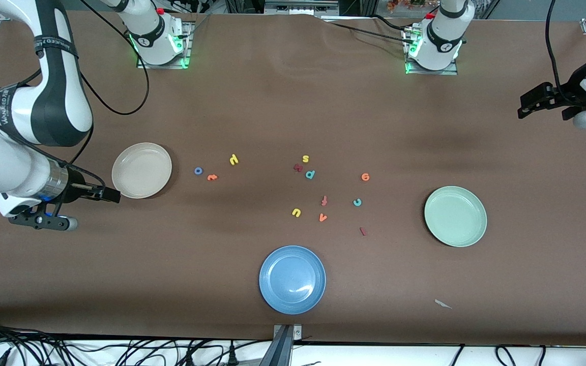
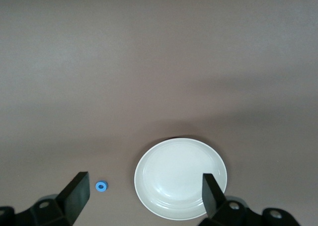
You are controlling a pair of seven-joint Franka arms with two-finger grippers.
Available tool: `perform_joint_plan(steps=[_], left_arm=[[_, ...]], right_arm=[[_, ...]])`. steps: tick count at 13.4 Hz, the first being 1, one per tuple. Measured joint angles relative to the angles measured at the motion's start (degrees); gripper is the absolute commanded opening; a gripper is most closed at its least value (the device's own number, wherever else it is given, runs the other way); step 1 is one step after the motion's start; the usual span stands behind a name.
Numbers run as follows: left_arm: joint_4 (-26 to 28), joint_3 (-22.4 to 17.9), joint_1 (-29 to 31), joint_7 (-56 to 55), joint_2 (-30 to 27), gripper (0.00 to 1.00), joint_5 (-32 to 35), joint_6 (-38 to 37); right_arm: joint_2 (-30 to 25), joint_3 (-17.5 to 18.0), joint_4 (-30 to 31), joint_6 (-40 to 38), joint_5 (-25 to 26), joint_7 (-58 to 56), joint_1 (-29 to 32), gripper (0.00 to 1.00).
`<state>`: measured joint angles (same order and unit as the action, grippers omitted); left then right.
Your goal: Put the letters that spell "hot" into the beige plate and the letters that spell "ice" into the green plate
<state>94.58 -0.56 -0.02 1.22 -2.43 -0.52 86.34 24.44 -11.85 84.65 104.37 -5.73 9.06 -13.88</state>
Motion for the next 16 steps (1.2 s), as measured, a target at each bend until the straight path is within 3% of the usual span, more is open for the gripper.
perform_joint_plan(steps=[16], left_arm=[[-0.2,0.5,0.1,0.0,0.0,1.0,0.0,0.6]], right_arm=[[0.1,0.1,0.4,-0.5,0.0,2.1,-2.5,1.0]])
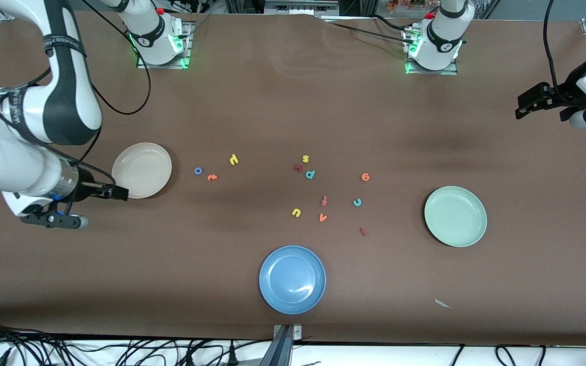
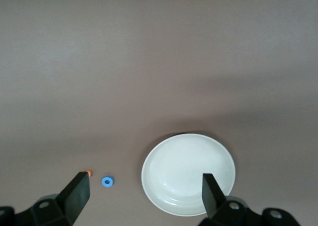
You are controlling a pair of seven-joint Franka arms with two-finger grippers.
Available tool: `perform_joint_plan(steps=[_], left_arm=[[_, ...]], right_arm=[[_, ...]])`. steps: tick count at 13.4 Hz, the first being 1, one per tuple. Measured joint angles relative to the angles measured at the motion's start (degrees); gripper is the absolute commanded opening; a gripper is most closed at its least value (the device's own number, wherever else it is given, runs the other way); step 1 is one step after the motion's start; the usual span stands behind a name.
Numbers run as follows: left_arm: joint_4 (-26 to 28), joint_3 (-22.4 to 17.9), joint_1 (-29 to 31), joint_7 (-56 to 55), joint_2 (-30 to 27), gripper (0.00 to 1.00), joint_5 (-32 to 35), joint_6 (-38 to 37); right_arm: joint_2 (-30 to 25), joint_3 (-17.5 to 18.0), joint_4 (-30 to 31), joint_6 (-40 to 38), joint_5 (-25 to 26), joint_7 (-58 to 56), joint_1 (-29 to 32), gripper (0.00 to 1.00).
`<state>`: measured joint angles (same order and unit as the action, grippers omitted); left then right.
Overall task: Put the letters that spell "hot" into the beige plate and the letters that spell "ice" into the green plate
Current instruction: 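Move the right gripper over the blue foam ring letter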
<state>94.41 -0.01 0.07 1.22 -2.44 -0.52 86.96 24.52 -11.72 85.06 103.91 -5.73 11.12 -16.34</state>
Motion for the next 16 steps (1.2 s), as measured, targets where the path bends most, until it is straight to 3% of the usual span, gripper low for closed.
perform_joint_plan(steps=[7,11,16], left_arm=[[0.0,-0.1,0.1,0.0,0.0,1.0,0.0,0.1],[0.0,-0.1,0.3,0.0,0.1,1.0,0.0,0.1],[0.0,-0.1,0.5,0.0,0.2,1.0,0.0,0.3]], right_arm=[[1.7,0.3,2.6,2.2,0.0,8.7,-6.8,0.99],[2.0,0.5,9.5,9.3,0.0,9.7,-11.1,0.99],[2.0,3.0,19.6,21.1,-0.1,9.8,-11.8,0.99]])
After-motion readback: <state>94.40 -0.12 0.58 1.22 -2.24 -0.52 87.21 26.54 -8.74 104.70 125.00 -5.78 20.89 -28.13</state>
